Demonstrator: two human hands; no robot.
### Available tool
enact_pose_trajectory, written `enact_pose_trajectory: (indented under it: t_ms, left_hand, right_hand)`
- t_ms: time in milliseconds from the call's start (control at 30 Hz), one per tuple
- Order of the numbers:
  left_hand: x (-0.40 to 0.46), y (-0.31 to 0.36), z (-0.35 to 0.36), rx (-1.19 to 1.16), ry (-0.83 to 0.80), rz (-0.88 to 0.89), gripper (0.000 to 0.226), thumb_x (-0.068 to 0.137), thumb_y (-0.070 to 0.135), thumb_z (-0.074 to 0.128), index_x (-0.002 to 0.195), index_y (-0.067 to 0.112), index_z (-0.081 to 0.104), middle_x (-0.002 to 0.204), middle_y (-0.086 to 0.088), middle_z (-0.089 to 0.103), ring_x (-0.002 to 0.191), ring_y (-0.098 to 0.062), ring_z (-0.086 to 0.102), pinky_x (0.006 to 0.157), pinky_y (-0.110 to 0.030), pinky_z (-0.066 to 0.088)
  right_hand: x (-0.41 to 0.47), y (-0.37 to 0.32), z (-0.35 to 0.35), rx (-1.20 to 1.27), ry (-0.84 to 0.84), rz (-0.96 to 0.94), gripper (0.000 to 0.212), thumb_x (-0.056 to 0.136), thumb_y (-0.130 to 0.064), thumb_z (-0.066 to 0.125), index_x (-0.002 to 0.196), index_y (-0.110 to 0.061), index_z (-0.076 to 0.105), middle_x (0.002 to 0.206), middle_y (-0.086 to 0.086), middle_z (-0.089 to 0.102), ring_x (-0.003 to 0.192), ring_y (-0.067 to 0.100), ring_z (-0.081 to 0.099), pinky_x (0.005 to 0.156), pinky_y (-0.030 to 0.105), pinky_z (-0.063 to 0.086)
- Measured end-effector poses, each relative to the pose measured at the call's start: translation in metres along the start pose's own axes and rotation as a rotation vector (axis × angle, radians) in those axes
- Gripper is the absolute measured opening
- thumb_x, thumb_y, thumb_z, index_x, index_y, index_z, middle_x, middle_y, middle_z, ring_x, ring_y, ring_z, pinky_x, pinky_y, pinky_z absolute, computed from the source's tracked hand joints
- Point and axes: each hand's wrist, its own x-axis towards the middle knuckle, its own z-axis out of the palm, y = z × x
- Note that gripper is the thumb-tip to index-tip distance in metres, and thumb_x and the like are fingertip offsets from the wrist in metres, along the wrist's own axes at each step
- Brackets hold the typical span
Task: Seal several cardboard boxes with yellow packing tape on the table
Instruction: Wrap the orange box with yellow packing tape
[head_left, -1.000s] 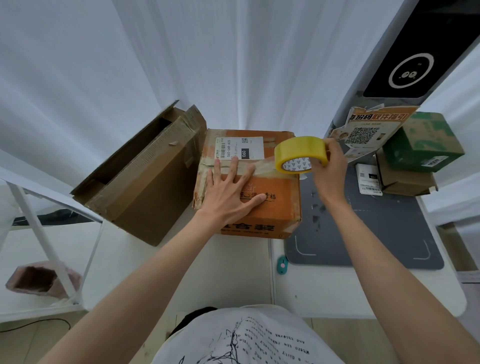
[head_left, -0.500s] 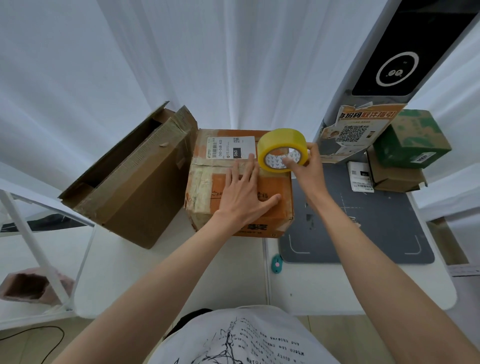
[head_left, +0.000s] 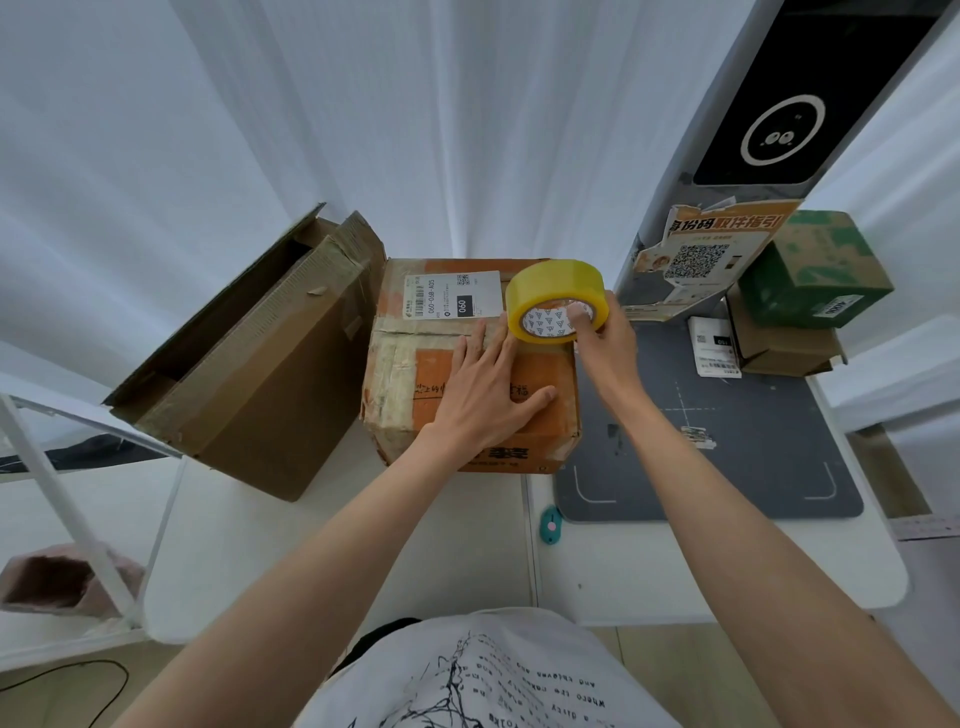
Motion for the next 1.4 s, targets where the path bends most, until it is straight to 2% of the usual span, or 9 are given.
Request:
enact_pose_trajectory:
  t_ms: [167, 367, 467, 667, 800, 933, 1033, 1133, 1400]
  left_hand:
    - [-0.002, 0.000, 0.002, 0.034, -0.021, 0.026, 0.096, 0.088, 0.079, 0.024, 0.162, 0.025, -0.005, 0.170, 0.004, -0.008, 0.156, -0.031, -0.010, 0.126, -0.050, -0.003]
    - [0.001, 0.006, 0.004, 0.018, -0.049, -0.010, 0.111, 0.079, 0.089, 0.028, 0.162, 0.025, -0.008, 0.171, 0.003, -0.005, 0.155, -0.034, -0.011, 0.125, -0.057, -0.001]
    - [0.006, 0.012, 0.001, -0.057, -0.060, -0.058, 0.117, 0.077, 0.092, 0.036, 0.161, 0.027, -0.011, 0.171, 0.002, 0.000, 0.155, -0.037, -0.011, 0.124, -0.060, -0.003]
    - [0.005, 0.014, 0.004, 0.010, -0.077, -0.048, 0.122, 0.073, 0.096, 0.034, 0.161, 0.025, -0.013, 0.170, 0.001, -0.013, 0.154, -0.032, -0.018, 0.124, -0.057, -0.008]
    - [-0.001, 0.000, 0.001, -0.063, 0.003, -0.053, 0.122, 0.079, 0.091, 0.040, 0.161, 0.018, -0.012, 0.169, 0.001, -0.018, 0.156, -0.014, -0.010, 0.127, -0.038, -0.004]
    - [-0.003, -0.010, -0.009, -0.053, -0.025, -0.016, 0.114, 0.084, 0.083, 0.047, 0.162, 0.020, -0.006, 0.170, 0.004, -0.010, 0.156, -0.011, -0.004, 0.128, -0.035, 0.000]
    - [-0.002, -0.009, -0.008, -0.029, -0.033, -0.009, 0.112, 0.084, 0.084, 0.045, 0.163, 0.020, -0.004, 0.170, 0.004, -0.006, 0.156, -0.010, -0.006, 0.128, -0.036, -0.001]
    - [-0.003, -0.008, -0.009, -0.050, -0.031, -0.028, 0.113, 0.084, 0.083, 0.048, 0.163, 0.021, -0.002, 0.170, 0.004, -0.002, 0.156, -0.010, -0.005, 0.124, -0.029, -0.007]
    - [-0.002, -0.009, -0.009, -0.054, -0.042, -0.045, 0.115, 0.082, 0.085, 0.048, 0.163, 0.020, -0.001, 0.171, 0.004, 0.000, 0.156, -0.010, -0.005, 0.125, -0.031, -0.004]
  right_hand:
    - [0.001, -0.001, -0.013, 0.248, 0.087, 0.099, 0.013, 0.101, -0.009, 0.048, 0.110, -0.016, 0.053, 0.113, 0.010, 0.061, 0.104, 0.017, 0.063, 0.071, 0.029, 0.060]
    - [0.001, -0.003, -0.016, 0.364, 0.124, 0.167, 0.013, 0.101, -0.016, 0.057, 0.096, -0.028, 0.057, 0.114, 0.009, 0.064, 0.107, 0.023, 0.065, 0.066, 0.031, 0.061]
    - [0.005, -0.002, -0.014, 0.370, 0.086, 0.202, 0.010, 0.097, -0.019, 0.065, 0.103, -0.026, 0.061, 0.114, 0.008, 0.066, 0.105, 0.021, 0.067, 0.065, 0.026, 0.059]
    - [0.007, 0.007, -0.013, 0.271, 0.005, 0.242, 0.038, 0.094, -0.021, 0.070, 0.129, -0.012, 0.061, 0.118, 0.006, 0.069, 0.106, 0.017, 0.068, 0.065, 0.018, 0.056]
    - [0.008, 0.010, -0.011, 0.237, 0.034, 0.238, 0.030, 0.095, -0.034, 0.067, 0.122, -0.021, 0.063, 0.117, 0.003, 0.070, 0.109, 0.019, 0.067, 0.086, 0.042, 0.062]
    - [0.007, -0.002, -0.014, 0.046, 0.083, 0.098, 0.012, 0.098, -0.030, 0.056, 0.103, -0.021, 0.062, 0.103, 0.005, 0.067, 0.102, 0.024, 0.063, 0.088, 0.055, 0.056]
    - [0.004, -0.012, -0.013, -0.092, 0.095, -0.081, 0.013, 0.098, -0.020, 0.053, 0.098, -0.007, 0.054, 0.084, 0.004, 0.059, 0.084, 0.023, 0.058, 0.078, 0.049, 0.051]
    - [0.000, -0.024, -0.008, -0.211, 0.117, -0.218, 0.010, 0.096, -0.008, 0.052, 0.091, -0.013, 0.045, 0.073, -0.007, 0.046, 0.068, 0.010, 0.046, 0.064, 0.032, 0.035]
    - [-0.001, -0.036, -0.001, -0.247, 0.159, -0.245, 0.013, 0.096, -0.006, 0.054, 0.092, -0.014, 0.044, 0.078, -0.003, 0.045, 0.072, 0.018, 0.044, 0.058, 0.020, 0.030]
